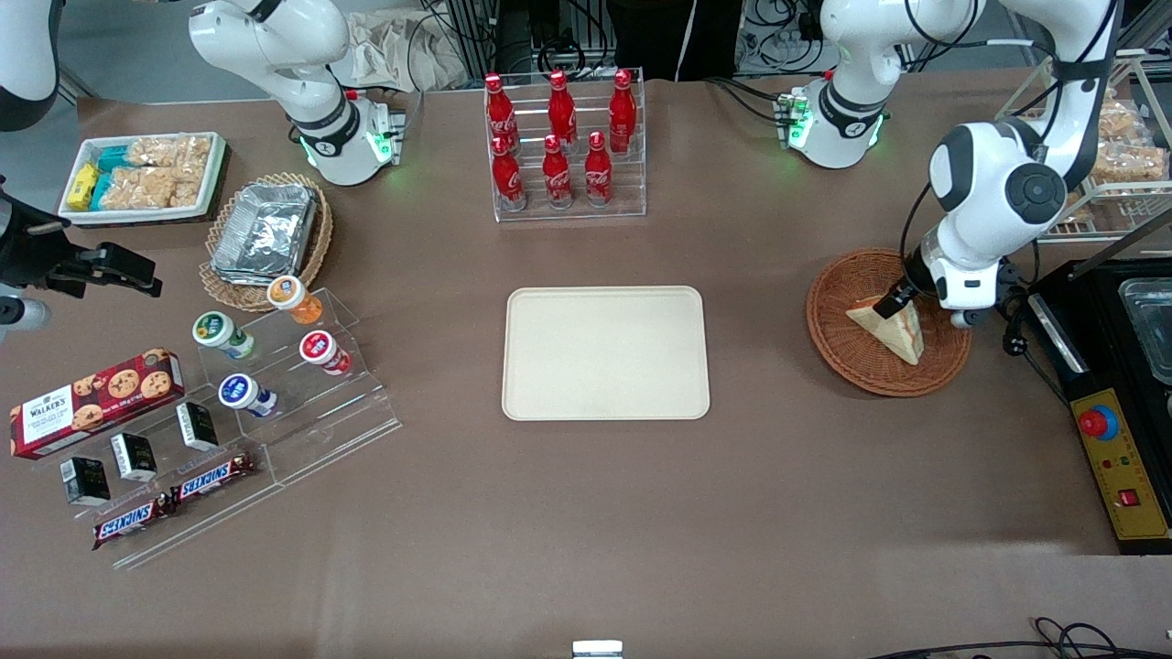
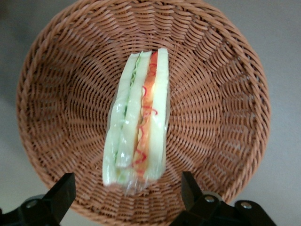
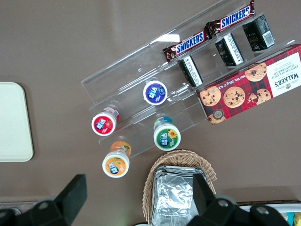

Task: Place sandwich from basket to tray
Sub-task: 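Lower the open left gripper onto the wrapped sandwich in the basket, then close the left gripper on the wrapped sandwich, then lift the sandwich up out of the basket with the left gripper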

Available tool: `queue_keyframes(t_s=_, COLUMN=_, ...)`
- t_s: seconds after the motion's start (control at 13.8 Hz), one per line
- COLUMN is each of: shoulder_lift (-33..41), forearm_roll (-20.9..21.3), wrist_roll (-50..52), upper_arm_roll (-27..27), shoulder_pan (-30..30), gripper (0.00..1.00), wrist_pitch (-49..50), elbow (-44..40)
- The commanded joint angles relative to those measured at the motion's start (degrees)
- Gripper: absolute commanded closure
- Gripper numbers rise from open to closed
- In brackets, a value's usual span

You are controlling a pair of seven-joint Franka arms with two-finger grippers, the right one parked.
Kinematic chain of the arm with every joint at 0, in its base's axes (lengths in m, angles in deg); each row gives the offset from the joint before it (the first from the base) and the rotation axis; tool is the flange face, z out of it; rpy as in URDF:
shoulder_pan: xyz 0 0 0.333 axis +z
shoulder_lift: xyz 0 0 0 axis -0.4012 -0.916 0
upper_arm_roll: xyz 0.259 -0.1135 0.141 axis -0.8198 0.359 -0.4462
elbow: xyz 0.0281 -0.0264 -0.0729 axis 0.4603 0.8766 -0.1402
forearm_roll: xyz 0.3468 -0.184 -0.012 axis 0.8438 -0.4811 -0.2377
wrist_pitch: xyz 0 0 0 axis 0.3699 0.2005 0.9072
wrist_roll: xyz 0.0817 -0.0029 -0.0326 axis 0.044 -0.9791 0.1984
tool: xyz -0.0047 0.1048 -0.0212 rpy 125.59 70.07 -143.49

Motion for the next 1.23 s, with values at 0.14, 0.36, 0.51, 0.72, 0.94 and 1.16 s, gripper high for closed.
queue_keyframes(t_s=0.14, shoulder_lift=-5.9, forearm_roll=-0.8, wrist_roll=1.0, upper_arm_roll=0.2, shoulder_pan=0.8, gripper=0.00, wrist_pitch=-7.0, elbow=0.1)
queue_keyframes(t_s=0.36, shoulder_lift=-6.9, forearm_roll=-0.8, wrist_roll=4.4, upper_arm_roll=0.2, shoulder_pan=0.8, gripper=0.10, wrist_pitch=-7.7, elbow=-0.1)
queue_keyframes(t_s=0.51, shoulder_lift=-6.8, forearm_roll=-0.8, wrist_roll=7.2, upper_arm_roll=0.2, shoulder_pan=0.7, gripper=0.36, wrist_pitch=-7.7, elbow=-0.3)
queue_keyframes(t_s=0.72, shoulder_lift=-6.0, forearm_roll=-0.7, wrist_roll=7.5, upper_arm_roll=0.2, shoulder_pan=0.7, gripper=0.66, wrist_pitch=-7.2, elbow=-0.6)
queue_keyframes(t_s=0.94, shoulder_lift=-2.9, forearm_roll=-0.2, wrist_roll=6.8, upper_arm_roll=0.2, shoulder_pan=0.7, gripper=0.66, wrist_pitch=-2.0, elbow=-1.7)
queue_keyframes(t_s=1.16, shoulder_lift=0.0, forearm_roll=0.2, wrist_roll=6.0, upper_arm_roll=0.3, shoulder_pan=0.7, gripper=0.66, wrist_pitch=6.7, elbow=-5.0)
